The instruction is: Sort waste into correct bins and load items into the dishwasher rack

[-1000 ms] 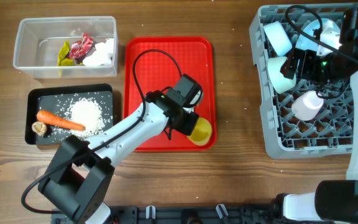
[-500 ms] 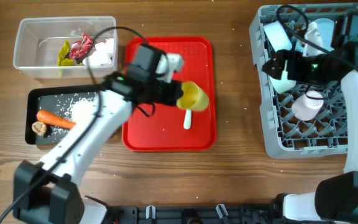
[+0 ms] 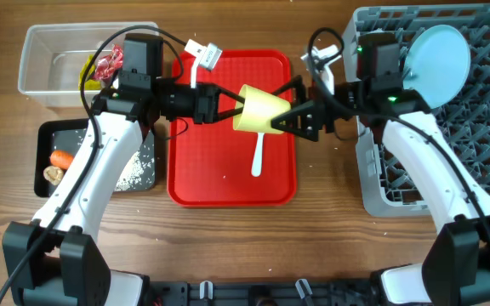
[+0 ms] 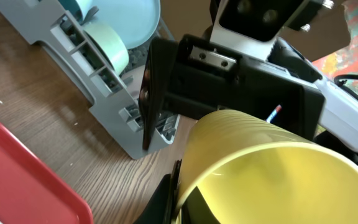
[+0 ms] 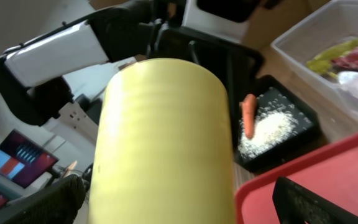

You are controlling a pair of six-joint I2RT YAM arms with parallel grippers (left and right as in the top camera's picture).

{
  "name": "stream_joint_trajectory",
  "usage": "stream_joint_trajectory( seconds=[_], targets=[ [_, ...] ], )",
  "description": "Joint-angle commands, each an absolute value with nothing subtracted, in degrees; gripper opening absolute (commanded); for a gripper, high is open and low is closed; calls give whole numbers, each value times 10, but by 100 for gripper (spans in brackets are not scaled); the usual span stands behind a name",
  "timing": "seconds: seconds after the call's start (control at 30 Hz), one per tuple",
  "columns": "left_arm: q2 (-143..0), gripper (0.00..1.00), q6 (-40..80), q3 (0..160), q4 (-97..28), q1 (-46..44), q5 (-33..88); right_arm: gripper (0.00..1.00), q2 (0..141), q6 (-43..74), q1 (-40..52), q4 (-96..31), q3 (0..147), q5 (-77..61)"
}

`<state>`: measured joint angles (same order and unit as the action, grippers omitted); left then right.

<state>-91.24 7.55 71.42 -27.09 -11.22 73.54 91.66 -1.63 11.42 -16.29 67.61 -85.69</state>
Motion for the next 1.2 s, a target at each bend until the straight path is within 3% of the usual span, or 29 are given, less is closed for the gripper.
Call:
stream_joint_trajectory(
  seconds=[0.0, 0.2, 0.27, 0.33, 0.47, 0.63, 0.73, 1.0, 1.17],
  targets=[
    [-917, 4, 69, 720, -256, -111, 752, 99, 915, 38, 151, -128, 677, -865],
    [-917, 4, 69, 720, -248, -111, 752, 67, 915, 47, 154, -122, 677, -853],
    [-917, 4, 69, 720, -248, -111, 752, 62, 915, 48, 154, -118, 677, -853],
    [-917, 8, 69, 720, -248, -111, 752, 62, 915, 65, 154, -108, 677, -842],
    [-917, 26, 68, 720, -249, -111, 751, 61, 915, 95, 154, -88, 677, -797],
    [-917, 43, 68, 720, -317, -111, 606, 60, 915, 106, 138, -141, 677, -656],
    [-917, 48, 68, 720, -331, -111, 539, 59, 915, 102, 109, -197, 677, -597],
    [-917, 48, 68, 720, -351, -111, 442, 57, 915, 90, 97, -233, 677, -553],
    [-917, 66, 68, 720, -371, -111, 334, 77, 915, 91, 97, -249, 677, -524]
  ],
)
